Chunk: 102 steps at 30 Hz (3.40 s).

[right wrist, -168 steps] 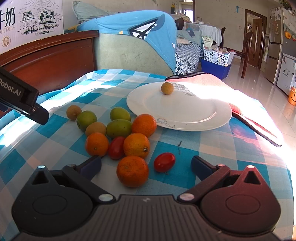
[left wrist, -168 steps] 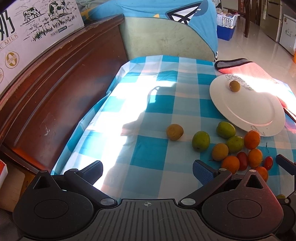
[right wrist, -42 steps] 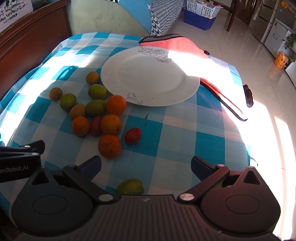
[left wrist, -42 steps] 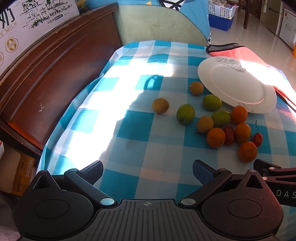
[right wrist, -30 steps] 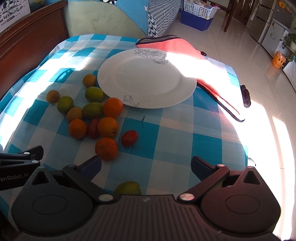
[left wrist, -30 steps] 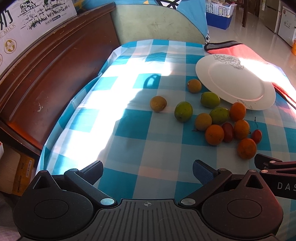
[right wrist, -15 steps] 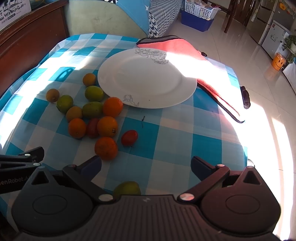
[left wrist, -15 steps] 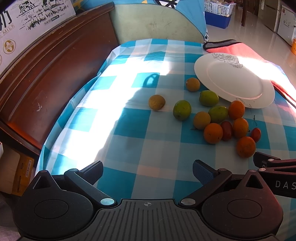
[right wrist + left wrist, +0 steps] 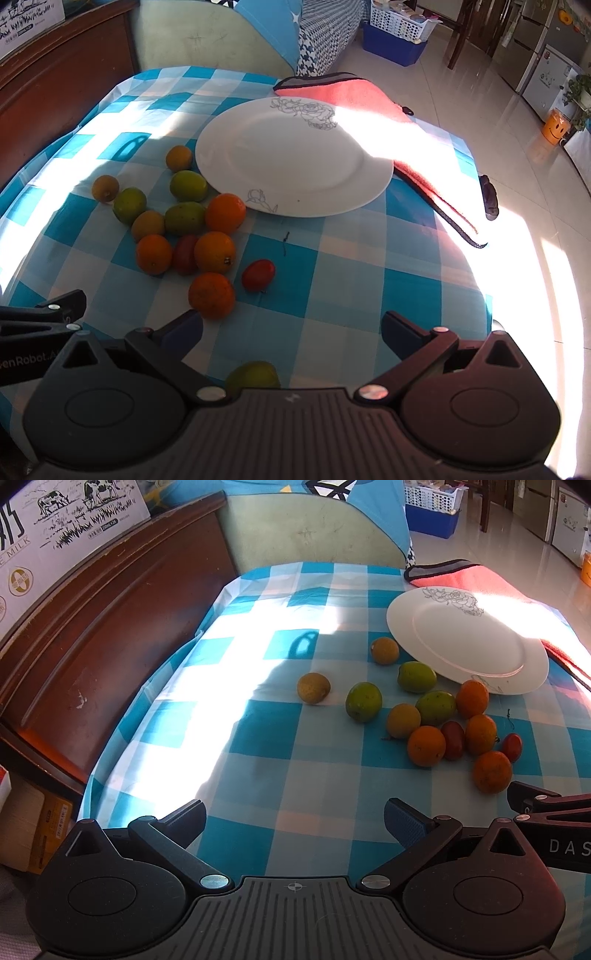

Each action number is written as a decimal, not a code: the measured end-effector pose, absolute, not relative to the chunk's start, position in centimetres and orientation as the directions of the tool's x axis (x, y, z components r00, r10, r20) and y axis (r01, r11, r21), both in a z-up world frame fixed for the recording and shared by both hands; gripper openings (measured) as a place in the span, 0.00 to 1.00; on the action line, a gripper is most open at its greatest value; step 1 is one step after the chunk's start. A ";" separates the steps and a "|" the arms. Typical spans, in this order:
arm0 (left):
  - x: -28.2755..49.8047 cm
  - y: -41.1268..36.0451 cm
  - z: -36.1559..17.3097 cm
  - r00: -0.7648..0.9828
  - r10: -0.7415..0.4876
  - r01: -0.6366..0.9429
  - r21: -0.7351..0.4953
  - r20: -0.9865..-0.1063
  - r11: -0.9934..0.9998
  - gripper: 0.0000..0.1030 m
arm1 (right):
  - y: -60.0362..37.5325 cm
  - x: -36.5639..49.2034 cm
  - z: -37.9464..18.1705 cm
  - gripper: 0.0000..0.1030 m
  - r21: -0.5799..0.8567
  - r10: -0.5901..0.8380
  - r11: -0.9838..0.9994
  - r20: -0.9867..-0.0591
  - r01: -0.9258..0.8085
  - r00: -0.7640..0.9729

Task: Organize fruits
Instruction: 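Move both grippers toward the fruit pile beside the plate, then grasp an orange with the left gripper while the right gripper grasps a green mango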

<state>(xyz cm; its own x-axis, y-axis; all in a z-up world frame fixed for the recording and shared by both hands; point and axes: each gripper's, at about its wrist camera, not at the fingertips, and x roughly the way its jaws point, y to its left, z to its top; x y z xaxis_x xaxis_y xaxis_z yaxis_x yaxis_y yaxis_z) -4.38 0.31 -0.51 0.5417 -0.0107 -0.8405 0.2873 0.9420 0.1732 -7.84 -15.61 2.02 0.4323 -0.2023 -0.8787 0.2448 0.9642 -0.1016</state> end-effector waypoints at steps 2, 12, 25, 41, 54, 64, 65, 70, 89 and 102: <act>-4.4 0.3 -0.5 0.545 -0.010 0.287 0.176 -0.838 0.942 0.99 | -15.6 -7.9 2.0 0.99 -0.101 -0.202 0.964 -0.878 0.245 0.434; -4.5 0.2 -0.7 0.540 -0.011 0.287 0.171 -0.842 0.943 0.99 | -15.6 -7.9 2.0 0.99 -0.115 -0.213 0.964 -0.874 0.240 0.436; -5.2 -0.2 -0.9 0.515 -0.081 0.350 0.123 -0.853 0.928 1.00 | -16.3 -8.5 2.0 0.99 -0.123 -0.214 0.967 -0.868 0.223 0.448; -8.3 -0.9 -0.9 0.450 -0.300 0.564 0.007 -0.841 0.825 0.98 | -19.3 -12.2 3.5 0.99 -0.029 -0.069 0.997 -0.816 0.078 0.574; -10.0 -1.7 -1.7 0.434 -0.375 0.666 0.011 -0.819 0.746 0.95 | -19.0 -13.3 1.9 0.81 0.062 0.053 0.998 -0.854 0.001 0.518; -10.0 -1.8 -2.4 0.439 -0.377 0.679 0.026 -0.816 0.734 0.86 | -17.9 -12.7 1.2 0.70 0.079 0.085 0.996 -0.857 -0.032 0.508; -10.1 -1.9 -2.4 0.440 -0.379 0.680 0.027 -0.814 0.733 0.85 | -17.9 -12.7 1.2 0.68 0.080 0.087 0.996 -0.857 -0.036 0.508; -10.1 -2.1 -2.6 0.446 -0.385 0.686 0.031 -0.808 0.727 0.80 | -17.8 -12.5 1.1 0.63 0.079 0.088 0.996 -0.855 -0.040 0.511; -9.7 -2.3 -3.5 0.425 -0.427 0.695 -0.015 -0.798 0.719 0.33 | -17.3 -11.9 0.4 0.33 0.121 0.123 0.992 -0.862 -0.035 0.492; -8.0 -1.3 -2.5 0.447 -0.438 0.614 -0.089 -0.780 0.785 0.28 | -17.2 -11.7 0.7 0.33 0.113 0.103 0.994 -0.850 -0.013 0.516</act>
